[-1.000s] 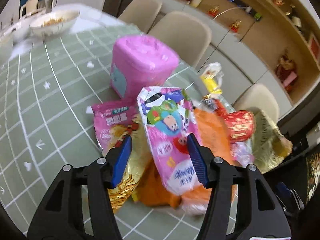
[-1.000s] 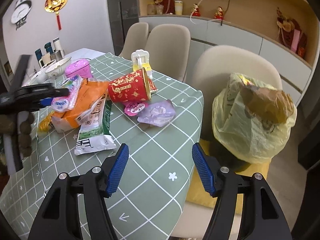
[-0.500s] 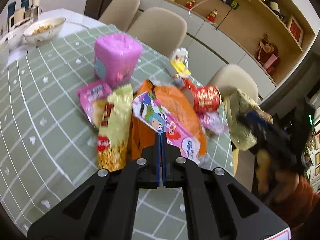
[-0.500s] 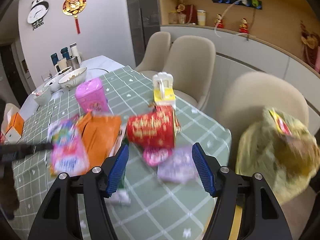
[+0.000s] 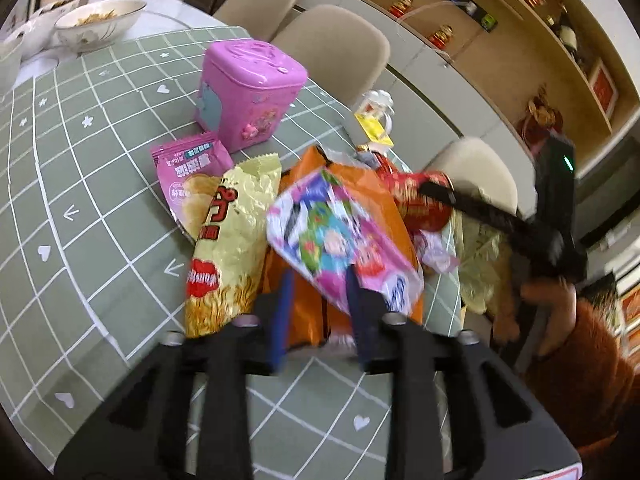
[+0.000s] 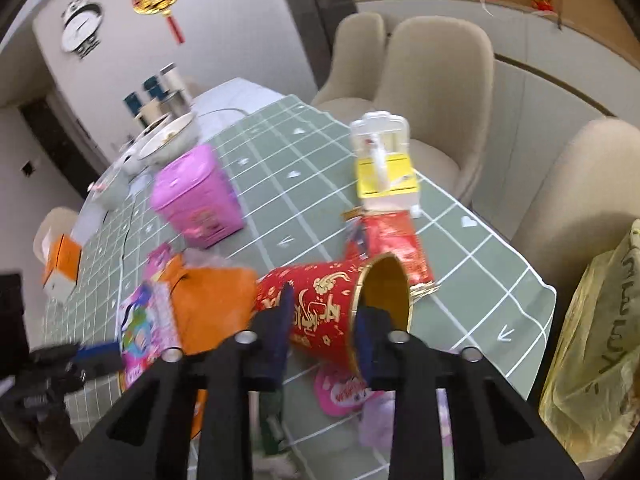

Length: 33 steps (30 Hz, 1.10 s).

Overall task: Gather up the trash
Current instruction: 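Move the left tool back to the table while the right tool grasps the red cup, then grasp the pink-and-orange wrapper with the left tool while the right tool holds the red cup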

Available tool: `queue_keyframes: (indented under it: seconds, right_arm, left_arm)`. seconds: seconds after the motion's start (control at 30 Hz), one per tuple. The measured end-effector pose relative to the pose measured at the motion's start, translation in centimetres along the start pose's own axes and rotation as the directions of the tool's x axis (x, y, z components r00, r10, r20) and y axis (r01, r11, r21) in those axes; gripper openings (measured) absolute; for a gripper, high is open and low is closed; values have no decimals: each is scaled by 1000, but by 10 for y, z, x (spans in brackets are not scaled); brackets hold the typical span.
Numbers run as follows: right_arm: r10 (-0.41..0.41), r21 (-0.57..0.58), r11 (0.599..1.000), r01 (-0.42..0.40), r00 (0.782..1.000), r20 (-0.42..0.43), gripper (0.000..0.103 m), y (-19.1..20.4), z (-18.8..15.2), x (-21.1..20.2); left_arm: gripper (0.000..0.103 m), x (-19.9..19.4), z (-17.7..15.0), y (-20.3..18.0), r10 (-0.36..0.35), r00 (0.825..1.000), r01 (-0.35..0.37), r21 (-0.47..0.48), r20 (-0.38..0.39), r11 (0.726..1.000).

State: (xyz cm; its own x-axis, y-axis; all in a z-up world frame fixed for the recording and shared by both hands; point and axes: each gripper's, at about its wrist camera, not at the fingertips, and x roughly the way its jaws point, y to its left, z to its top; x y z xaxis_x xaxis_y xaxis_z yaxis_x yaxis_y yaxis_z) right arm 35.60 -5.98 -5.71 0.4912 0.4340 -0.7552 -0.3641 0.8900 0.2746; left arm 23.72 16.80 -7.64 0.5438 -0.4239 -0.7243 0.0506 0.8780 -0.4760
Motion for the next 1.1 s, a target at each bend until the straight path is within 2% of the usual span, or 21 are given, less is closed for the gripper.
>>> queue_keyframes:
  seconds: [0.07, 0.17, 0.27, 0.3, 0.33, 0.4, 0.57, 0.77, 0.93, 1.0, 1.1]
  right_arm:
    - [-1, -33, 999, 1, 1000, 1, 7, 11, -6, -7]
    - [-30, -55, 998, 32, 999, 32, 5, 23, -11, -23]
    - [-56, -57, 997, 61, 996, 72, 5, 27, -13, -44]
    - [-61, -57, 996, 66, 995, 82, 5, 28, -13, -52]
    - [-72, -64, 995, 78, 993, 95, 5, 30, -14, -62]
    - [-85, -75, 993, 94, 990, 112, 5, 30, -15, -77]
    - [-122, -80, 988, 134, 983, 140, 5, 29, -26, -113]
    - [-174, -70, 980, 186, 973, 149, 5, 21, -52, -140]
    - [-179, -45, 981, 188, 972, 152, 5, 9, -68, -157]
    - [-167, -32, 984, 173, 975, 144, 5, 4, -73, -161]
    - [-159, -37, 986, 165, 978, 136, 5, 6, -78, -162]
  left_arm:
    - [33, 7, 5, 3, 13, 1000, -13, -22, 0, 1000]
    - [35, 22, 12, 6, 49, 999, -50, -44, -11, 998]
    - [33, 35, 16, 8, 56, 998, -59, -79, -38, 995]
    - [17, 34, 17, 7, 57, 998, -60, -79, -33, 995]
    - [8, 33, 17, 5, 62, 998, -64, -68, -24, 996]
    - [2, 21, 20, -4, 74, 997, -74, -36, 17, 997]
    - [1, -14, 23, -25, 103, 990, -107, 38, 96, 994]
    - [1, -47, 17, -70, 123, 976, -153, 163, 181, 975]
    - [1, -56, 13, -92, 105, 974, -145, 191, 201, 971]
    - [1, -54, 13, -91, 71, 981, -102, 169, 181, 980]
    - [1, -42, 7, -79, 4, 994, -20, 148, 109, 989]
